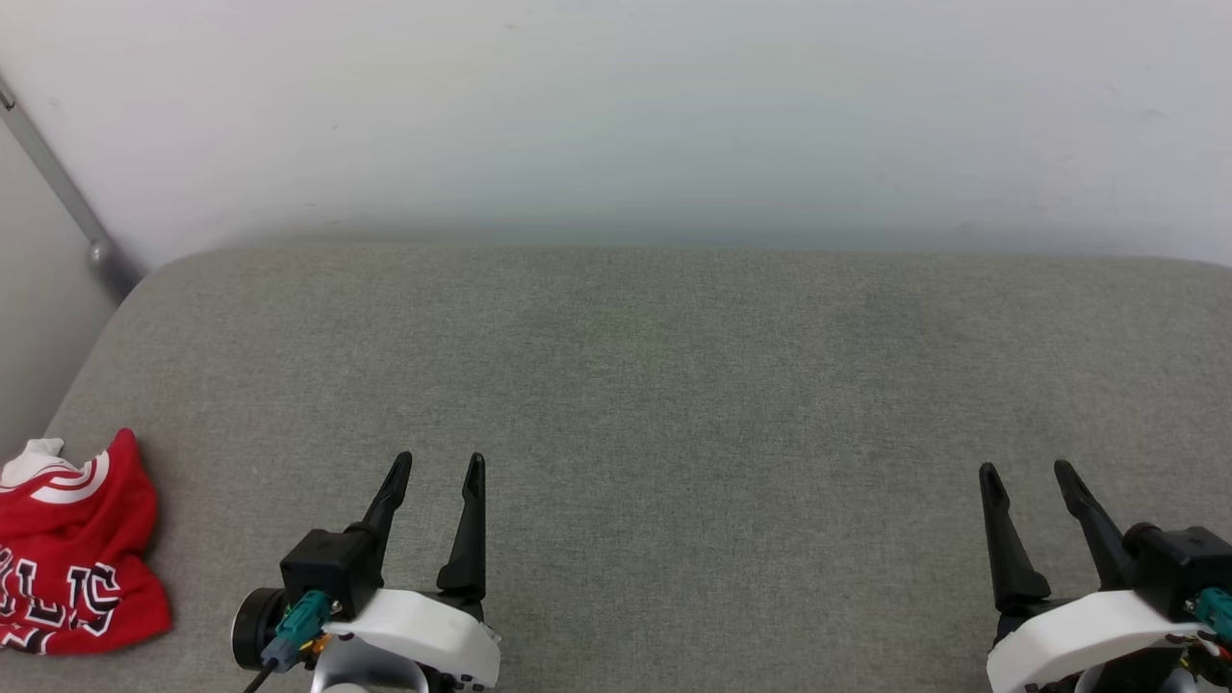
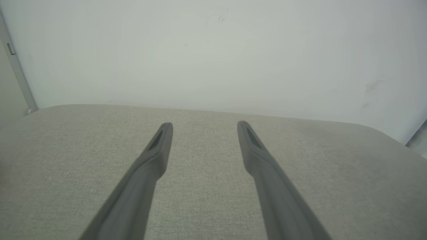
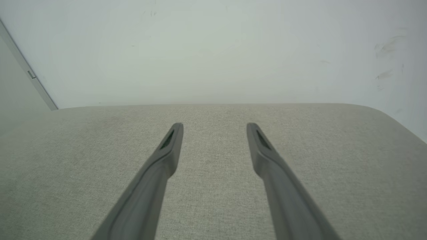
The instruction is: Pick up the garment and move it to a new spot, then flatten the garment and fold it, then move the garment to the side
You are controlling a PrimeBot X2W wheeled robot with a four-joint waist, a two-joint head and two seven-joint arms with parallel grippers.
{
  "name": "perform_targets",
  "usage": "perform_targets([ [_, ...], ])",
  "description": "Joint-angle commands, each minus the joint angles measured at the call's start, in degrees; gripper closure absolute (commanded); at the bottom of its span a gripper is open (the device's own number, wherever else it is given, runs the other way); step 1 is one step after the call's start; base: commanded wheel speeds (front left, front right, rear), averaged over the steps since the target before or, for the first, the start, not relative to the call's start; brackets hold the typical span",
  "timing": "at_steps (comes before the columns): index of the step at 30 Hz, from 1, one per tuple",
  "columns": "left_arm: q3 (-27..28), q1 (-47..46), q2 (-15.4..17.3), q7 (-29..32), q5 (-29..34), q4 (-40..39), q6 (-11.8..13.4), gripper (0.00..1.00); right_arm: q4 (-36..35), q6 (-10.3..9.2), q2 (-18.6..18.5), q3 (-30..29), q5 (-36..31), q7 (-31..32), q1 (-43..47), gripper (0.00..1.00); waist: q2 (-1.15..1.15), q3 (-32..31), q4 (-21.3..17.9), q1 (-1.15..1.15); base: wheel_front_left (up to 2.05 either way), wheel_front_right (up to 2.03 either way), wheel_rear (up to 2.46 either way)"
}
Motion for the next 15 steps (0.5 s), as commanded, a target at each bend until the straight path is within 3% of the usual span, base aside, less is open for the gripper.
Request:
perform_targets([
  [1,-0.17,-0.75,0.25,-0.55,1.08,-0.22,0.1,0.0,-0.53,0.0,0.0,-0.07,-1.1,-0.37,0.42,0.0,0.0,-0.02,0.03,0.0,0.0,0.0,0.0],
  [15,-0.56,-0.25,-0.22,-2.17,6.46,0.16,-0.55,0.0,-0.84,0.0,0.02,-0.35,-6.32,-1.69,1.17,0.0,0.0,-0.2,0.71,0.0,0.0,0.0,0.0],
])
